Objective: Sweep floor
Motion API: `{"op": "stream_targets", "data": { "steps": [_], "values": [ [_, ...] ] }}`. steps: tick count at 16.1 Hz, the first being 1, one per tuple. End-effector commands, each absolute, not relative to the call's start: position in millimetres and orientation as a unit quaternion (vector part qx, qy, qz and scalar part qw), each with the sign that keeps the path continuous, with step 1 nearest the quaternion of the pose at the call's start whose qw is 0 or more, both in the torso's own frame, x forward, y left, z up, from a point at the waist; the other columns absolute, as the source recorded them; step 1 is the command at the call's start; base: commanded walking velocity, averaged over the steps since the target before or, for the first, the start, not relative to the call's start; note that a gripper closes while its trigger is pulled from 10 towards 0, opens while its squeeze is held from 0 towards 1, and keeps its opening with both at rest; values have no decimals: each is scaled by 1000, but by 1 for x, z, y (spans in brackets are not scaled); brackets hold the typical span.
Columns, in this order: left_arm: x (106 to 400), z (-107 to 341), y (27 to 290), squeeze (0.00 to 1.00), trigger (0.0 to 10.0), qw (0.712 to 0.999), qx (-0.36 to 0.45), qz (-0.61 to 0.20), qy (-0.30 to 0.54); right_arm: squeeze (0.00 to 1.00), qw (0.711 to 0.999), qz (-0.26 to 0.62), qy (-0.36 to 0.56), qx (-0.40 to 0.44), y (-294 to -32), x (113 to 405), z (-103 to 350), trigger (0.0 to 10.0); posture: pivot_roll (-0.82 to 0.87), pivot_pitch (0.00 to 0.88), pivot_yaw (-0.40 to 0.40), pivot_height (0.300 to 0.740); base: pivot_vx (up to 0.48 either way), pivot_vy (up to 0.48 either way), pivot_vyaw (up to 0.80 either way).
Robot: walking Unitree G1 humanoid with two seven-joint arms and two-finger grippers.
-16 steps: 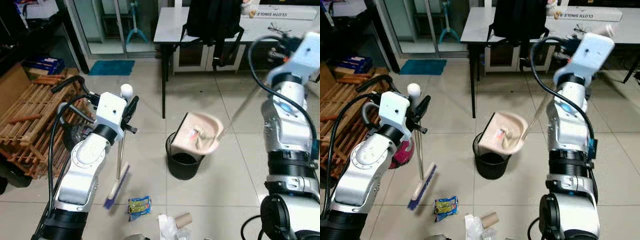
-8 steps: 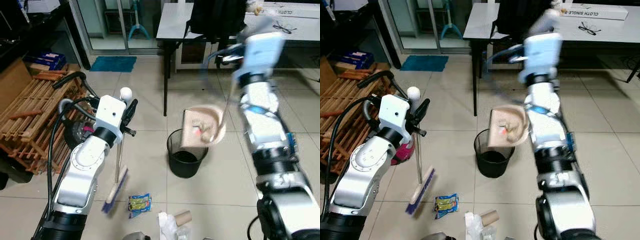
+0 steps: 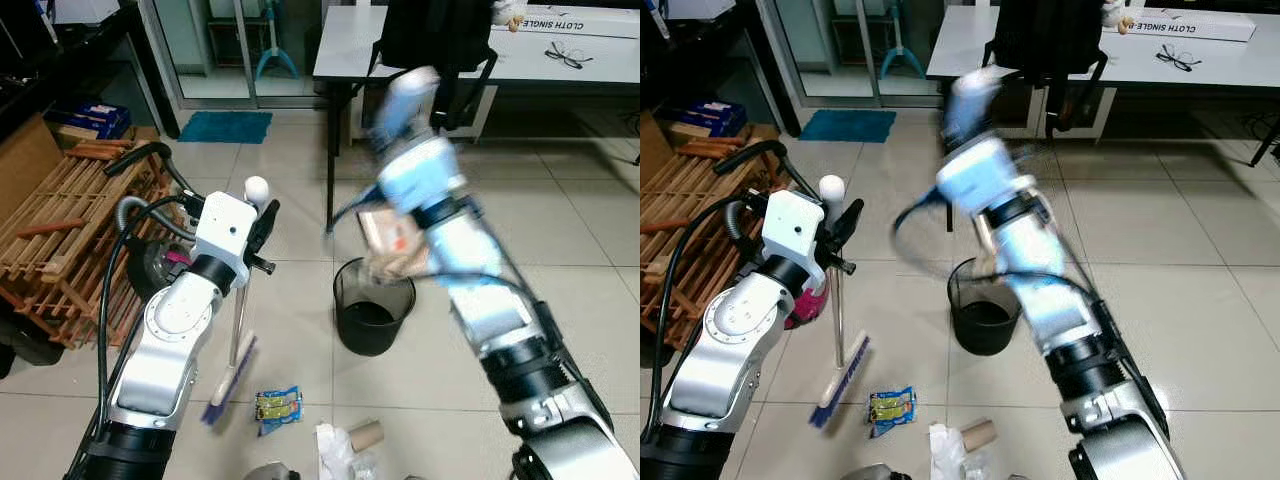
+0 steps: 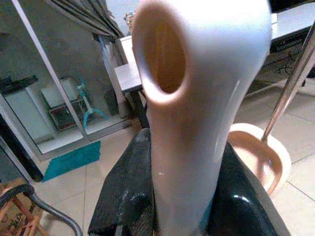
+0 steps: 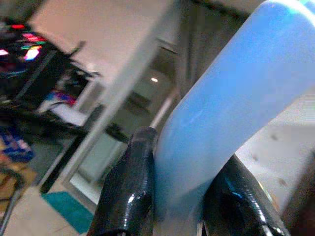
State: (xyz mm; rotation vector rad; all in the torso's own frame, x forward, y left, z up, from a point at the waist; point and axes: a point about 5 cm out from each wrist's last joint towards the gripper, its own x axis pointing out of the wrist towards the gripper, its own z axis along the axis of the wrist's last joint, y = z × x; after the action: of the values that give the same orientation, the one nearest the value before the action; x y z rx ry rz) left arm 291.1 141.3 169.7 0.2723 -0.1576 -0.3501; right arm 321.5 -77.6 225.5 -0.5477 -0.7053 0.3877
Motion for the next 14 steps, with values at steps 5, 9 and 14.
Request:
{"op": "stream_targets", "data": {
  "steps": [5, 9, 14],
  "values": [
    [293, 177, 138, 0, 10000, 968, 148, -180, -93, 0, 839, 154, -401, -335, -80, 312, 249, 10000, -4, 27, 54, 740, 0, 0, 0],
    [293, 176, 137, 0, 10000, 969, 139, -184, -84, 0, 869, -19, -413, -273, -131, 321, 295, 10000, -8, 25, 53, 740, 0, 0, 0],
    [292, 173, 132, 0, 10000, 971, 122, -190, -78, 0, 898, -181, -325, -236, -214, 319, 289, 10000, -31, 29, 59, 740, 0, 0, 0]
  ]
}}
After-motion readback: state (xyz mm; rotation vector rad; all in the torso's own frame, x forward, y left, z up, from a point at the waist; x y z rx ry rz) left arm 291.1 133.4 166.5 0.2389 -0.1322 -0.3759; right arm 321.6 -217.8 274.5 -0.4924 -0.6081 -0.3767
